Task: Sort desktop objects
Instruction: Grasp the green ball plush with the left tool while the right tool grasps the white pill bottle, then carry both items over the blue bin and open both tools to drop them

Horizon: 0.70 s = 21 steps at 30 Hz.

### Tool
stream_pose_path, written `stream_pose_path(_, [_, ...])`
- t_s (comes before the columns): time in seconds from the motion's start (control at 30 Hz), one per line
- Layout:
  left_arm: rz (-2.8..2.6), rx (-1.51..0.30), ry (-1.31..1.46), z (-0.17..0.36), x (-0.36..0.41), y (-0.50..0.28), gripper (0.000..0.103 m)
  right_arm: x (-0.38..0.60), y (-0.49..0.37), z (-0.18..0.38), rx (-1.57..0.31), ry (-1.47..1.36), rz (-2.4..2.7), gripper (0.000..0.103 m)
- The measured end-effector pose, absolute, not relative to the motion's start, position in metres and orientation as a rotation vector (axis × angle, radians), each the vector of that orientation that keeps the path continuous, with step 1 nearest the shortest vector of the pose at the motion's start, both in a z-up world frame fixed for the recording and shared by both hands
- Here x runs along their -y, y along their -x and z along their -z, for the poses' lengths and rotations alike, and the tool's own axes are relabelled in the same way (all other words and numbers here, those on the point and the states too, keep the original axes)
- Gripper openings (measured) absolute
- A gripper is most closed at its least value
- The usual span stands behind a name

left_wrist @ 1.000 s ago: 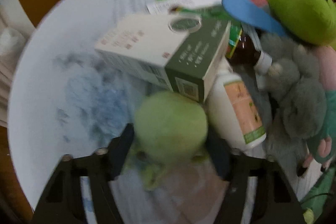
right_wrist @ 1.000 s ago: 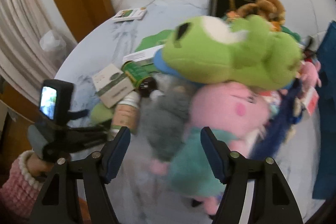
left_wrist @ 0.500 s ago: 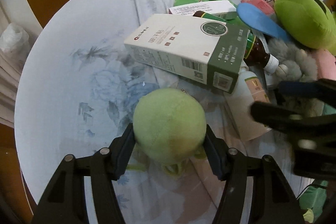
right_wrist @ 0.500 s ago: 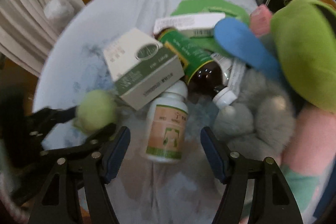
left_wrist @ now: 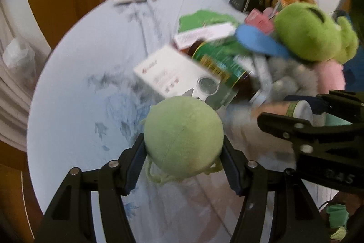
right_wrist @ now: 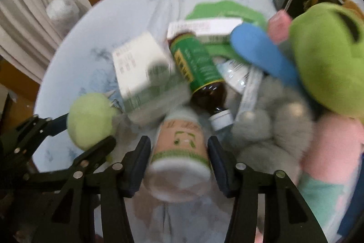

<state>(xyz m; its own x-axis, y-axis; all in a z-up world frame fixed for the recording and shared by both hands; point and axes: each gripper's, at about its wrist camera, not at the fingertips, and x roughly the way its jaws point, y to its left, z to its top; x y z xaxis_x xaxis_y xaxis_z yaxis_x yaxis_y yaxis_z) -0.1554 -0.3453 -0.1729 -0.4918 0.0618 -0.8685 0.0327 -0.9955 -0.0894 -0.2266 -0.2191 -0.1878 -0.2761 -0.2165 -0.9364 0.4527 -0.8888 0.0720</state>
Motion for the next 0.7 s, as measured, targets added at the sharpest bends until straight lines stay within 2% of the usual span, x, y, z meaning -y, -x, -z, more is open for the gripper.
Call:
stream_pose_path(0.37, [-2.709,0.058,1.298,0.108,0.279,0.154,0.062,0.158,0.198,0.091,-0.223,-1.319,2.445,0.049])
stream_pose_path(0.7, [-2.651,-0.005,1.236,0.092,0.223,0.155,0.062,0.088,0.196,0.06,-0.128,-1.28,2.612,0.049])
